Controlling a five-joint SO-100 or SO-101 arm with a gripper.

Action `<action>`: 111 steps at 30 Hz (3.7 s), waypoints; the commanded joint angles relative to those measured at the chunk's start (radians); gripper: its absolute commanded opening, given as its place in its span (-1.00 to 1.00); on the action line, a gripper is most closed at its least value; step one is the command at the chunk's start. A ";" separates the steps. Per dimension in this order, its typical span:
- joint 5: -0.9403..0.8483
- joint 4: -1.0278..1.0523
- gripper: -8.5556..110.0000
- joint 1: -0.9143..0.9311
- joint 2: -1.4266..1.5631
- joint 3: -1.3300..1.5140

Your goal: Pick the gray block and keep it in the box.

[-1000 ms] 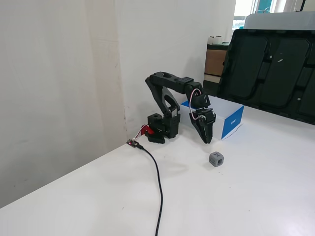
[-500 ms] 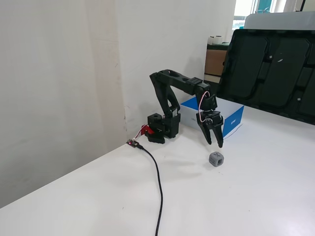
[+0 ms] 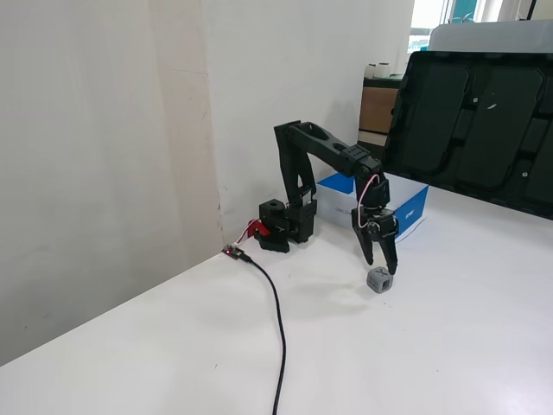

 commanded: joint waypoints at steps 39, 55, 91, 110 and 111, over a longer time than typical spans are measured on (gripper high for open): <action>0.057 -0.115 -0.67 0.002 -0.284 -0.167; 0.017 0.077 -0.69 -0.077 -0.072 -0.367; -0.328 0.230 -0.70 -0.979 0.282 -0.474; -0.344 0.080 -0.52 -1.187 0.150 -0.308; -0.344 0.087 -0.51 -1.192 0.147 -0.310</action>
